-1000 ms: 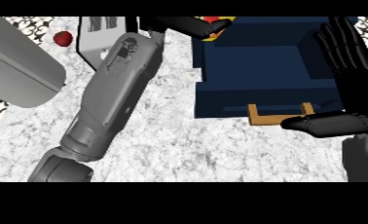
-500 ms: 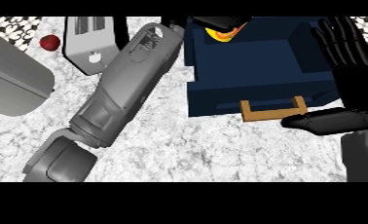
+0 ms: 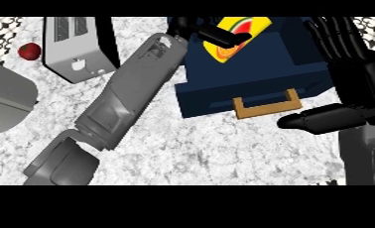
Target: Pick up the cup, place it into the drawer and close the drawer
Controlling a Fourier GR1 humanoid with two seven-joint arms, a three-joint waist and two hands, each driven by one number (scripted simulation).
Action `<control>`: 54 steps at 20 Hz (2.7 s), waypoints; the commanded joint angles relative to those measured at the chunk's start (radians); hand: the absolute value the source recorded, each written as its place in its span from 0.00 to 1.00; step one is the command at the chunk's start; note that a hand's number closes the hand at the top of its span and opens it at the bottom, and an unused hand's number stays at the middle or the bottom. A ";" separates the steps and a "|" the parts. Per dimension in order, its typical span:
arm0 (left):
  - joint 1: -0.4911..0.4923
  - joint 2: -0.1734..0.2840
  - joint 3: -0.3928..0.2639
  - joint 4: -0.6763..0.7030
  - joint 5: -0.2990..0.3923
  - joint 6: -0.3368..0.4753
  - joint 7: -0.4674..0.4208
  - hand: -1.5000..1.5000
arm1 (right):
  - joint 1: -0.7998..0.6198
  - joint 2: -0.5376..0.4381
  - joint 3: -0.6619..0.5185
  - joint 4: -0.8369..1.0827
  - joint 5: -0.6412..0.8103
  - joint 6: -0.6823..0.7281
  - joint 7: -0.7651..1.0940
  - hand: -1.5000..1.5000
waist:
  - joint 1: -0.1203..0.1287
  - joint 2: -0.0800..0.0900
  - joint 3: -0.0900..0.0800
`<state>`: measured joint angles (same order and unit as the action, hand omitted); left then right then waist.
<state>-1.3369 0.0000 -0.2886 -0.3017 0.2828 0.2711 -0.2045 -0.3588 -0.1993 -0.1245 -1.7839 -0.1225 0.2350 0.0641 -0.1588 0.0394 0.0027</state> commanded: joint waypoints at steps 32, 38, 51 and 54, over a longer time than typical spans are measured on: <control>0.165 0.000 0.052 -0.135 0.382 -0.022 -0.367 0.00 | 0.055 -0.141 0.437 0.259 0.497 0.196 -0.035 0.00 | 0.170 -0.033 -0.002; 0.229 0.040 0.070 -0.199 0.374 -0.064 -0.357 0.00 | -0.047 -0.137 0.487 0.609 0.614 0.164 -0.201 0.00 | 0.209 -0.032 -0.001; 0.443 0.146 0.057 -0.374 0.394 -0.190 -0.316 0.00 | -0.406 -0.129 0.236 1.166 0.590 -0.045 -0.453 1.00 | 0.290 -0.015 0.002; 0.453 0.171 0.049 -0.400 0.390 -0.207 -0.295 0.00 | -0.484 -0.128 0.198 1.244 0.589 -0.095 -0.466 1.00 | 0.305 -0.009 0.002</control>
<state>-0.9200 0.1389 -0.2354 -0.6704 0.6696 0.1002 -0.5184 -0.7390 -0.3156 0.1387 -0.6402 0.4836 0.1805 -0.3720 0.1327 0.0250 0.0057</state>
